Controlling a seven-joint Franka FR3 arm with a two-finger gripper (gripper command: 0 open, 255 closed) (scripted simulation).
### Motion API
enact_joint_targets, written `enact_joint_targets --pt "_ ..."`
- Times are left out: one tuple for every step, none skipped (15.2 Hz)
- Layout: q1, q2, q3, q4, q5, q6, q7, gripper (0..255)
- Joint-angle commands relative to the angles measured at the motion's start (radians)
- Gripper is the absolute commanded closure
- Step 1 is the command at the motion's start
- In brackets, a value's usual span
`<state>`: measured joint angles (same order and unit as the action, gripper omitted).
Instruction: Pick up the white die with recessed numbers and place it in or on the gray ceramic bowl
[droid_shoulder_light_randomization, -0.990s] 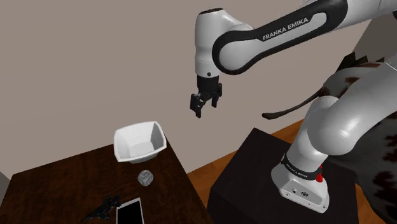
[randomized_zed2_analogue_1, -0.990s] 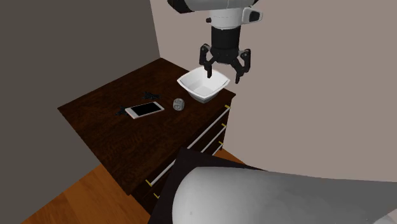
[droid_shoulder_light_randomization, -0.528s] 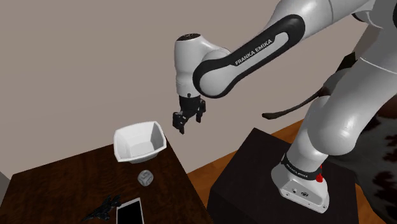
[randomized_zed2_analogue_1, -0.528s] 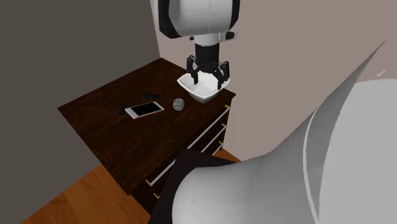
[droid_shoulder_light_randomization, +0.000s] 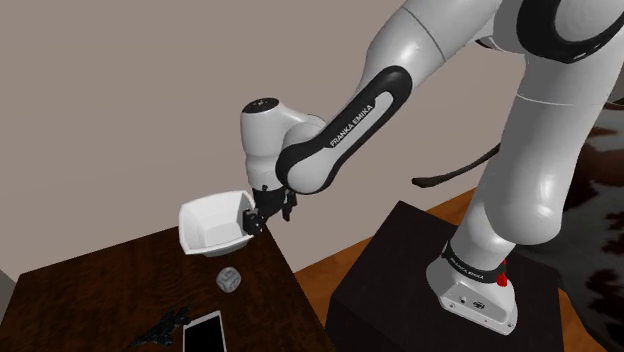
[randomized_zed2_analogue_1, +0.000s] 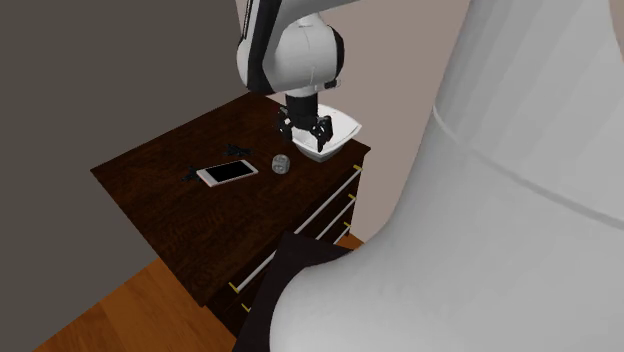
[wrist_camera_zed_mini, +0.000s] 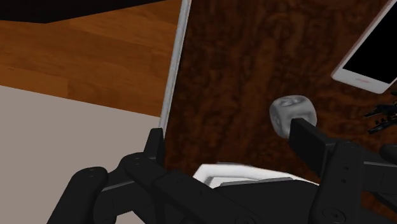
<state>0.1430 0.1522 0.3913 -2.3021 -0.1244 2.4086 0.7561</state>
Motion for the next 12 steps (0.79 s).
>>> enact_joint_targets --pt "0.019 0.079 -0.005 0.044 -0.044 0.03 0.046 0" --pt "0.032 0.119 -0.009 0.07 -0.065 0.042 0.069 0" --pt "0.046 0.158 -0.016 0.097 -0.085 0.052 0.09 0" --pt "0.061 0.197 -0.023 0.125 -0.104 0.061 0.111 0" --pt "0.077 0.236 -0.03 0.154 -0.121 0.068 0.129 0" --pt "0.093 0.274 -0.038 0.185 -0.137 0.075 0.147 0" --pt "0.109 0.312 -0.046 0.217 -0.151 0.081 0.162 0" --pt "0.126 0.35 -0.055 0.25 -0.163 0.085 0.176 0" --pt "0.142 0.388 -0.062 0.285 -0.174 0.089 0.189 0" --pt "0.158 0.425 -0.07 0.32 -0.184 0.091 0.201 0" --pt "0.174 0.463 -0.078 0.357 -0.193 0.092 0.211 0" --pt "0.19 0.501 -0.085 0.396 -0.2 0.092 0.22 0"
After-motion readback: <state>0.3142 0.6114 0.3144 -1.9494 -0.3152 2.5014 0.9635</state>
